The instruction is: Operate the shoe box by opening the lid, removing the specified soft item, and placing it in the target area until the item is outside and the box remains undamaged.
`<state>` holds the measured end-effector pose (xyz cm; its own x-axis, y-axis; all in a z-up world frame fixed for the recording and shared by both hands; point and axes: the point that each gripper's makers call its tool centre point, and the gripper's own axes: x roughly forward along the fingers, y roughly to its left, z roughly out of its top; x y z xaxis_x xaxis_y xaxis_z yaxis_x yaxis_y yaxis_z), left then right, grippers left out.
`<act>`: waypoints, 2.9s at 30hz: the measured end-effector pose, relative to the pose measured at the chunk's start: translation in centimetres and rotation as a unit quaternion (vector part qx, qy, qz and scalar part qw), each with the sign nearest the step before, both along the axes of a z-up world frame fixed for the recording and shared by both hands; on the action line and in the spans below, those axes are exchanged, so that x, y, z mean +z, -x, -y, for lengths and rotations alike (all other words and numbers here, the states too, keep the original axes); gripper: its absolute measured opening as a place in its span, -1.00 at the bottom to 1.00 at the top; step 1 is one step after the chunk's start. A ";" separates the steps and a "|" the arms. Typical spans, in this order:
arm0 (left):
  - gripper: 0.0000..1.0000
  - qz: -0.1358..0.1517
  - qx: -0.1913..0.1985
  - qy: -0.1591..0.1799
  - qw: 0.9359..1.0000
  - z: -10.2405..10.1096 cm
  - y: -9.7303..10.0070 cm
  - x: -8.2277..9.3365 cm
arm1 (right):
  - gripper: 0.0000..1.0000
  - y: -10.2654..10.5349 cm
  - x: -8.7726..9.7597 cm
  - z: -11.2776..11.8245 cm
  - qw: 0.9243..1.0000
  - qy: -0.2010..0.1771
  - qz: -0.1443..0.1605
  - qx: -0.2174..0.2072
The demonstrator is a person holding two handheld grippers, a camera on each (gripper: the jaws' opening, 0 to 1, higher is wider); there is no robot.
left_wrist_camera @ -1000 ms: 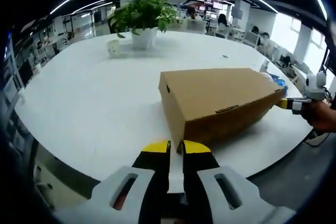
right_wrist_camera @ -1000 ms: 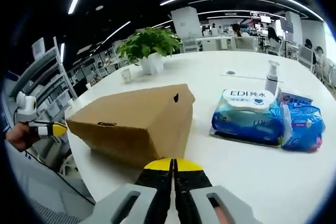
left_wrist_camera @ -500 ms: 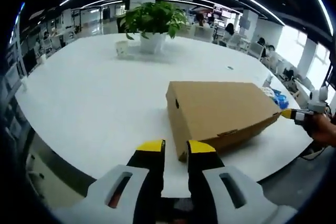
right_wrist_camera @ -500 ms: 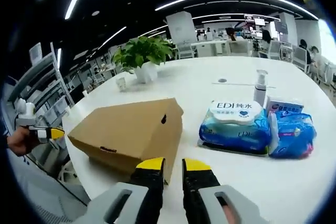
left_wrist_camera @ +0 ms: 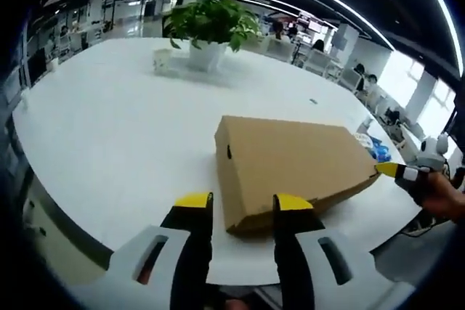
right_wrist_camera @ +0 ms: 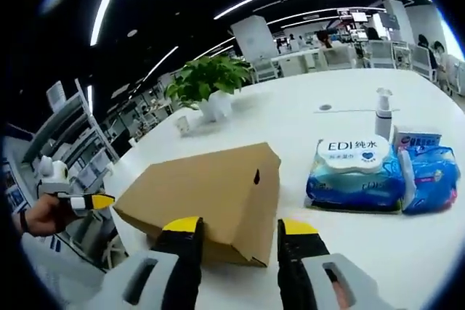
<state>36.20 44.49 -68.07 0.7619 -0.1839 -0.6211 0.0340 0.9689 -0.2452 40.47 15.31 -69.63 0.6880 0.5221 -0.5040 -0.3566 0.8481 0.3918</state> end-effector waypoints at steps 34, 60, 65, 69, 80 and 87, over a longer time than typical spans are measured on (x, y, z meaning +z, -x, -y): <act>-0.63 -0.035 -0.057 -0.023 0.997 1.1 -6.5 -2.0 | -0.50 -3.2 -1.2 -1.2 1.000 -0.004 -0.007 -0.018; -0.63 -0.030 -0.102 -0.020 0.994 4.9 -15.7 -1.3 | -0.50 -10.1 -1.1 2.0 0.998 0.021 -0.020 -0.049; -0.62 -0.030 -0.107 -0.020 0.994 5.3 -16.3 -1.3 | -0.50 -10.9 -1.1 2.3 0.998 0.026 -0.024 -0.043; -0.63 -0.036 -0.099 -0.011 0.994 5.2 -16.5 -1.4 | -0.50 -10.9 -1.1 2.4 0.998 0.021 -0.025 -0.050; -0.59 -0.033 -0.087 -0.017 0.996 5.1 -15.0 -1.3 | -0.40 -9.9 -0.5 2.8 0.999 0.037 -0.012 -0.023; -0.57 -0.021 -0.067 -0.020 0.997 4.4 -12.5 -0.9 | -0.35 -7.4 -0.1 4.7 0.999 0.027 -0.006 -0.044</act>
<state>48.70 40.13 -68.94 0.7049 -0.2576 -0.6609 0.1547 0.9651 -0.2112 47.90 10.59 -69.69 0.7236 0.4321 -0.5382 -0.2757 0.8958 0.3486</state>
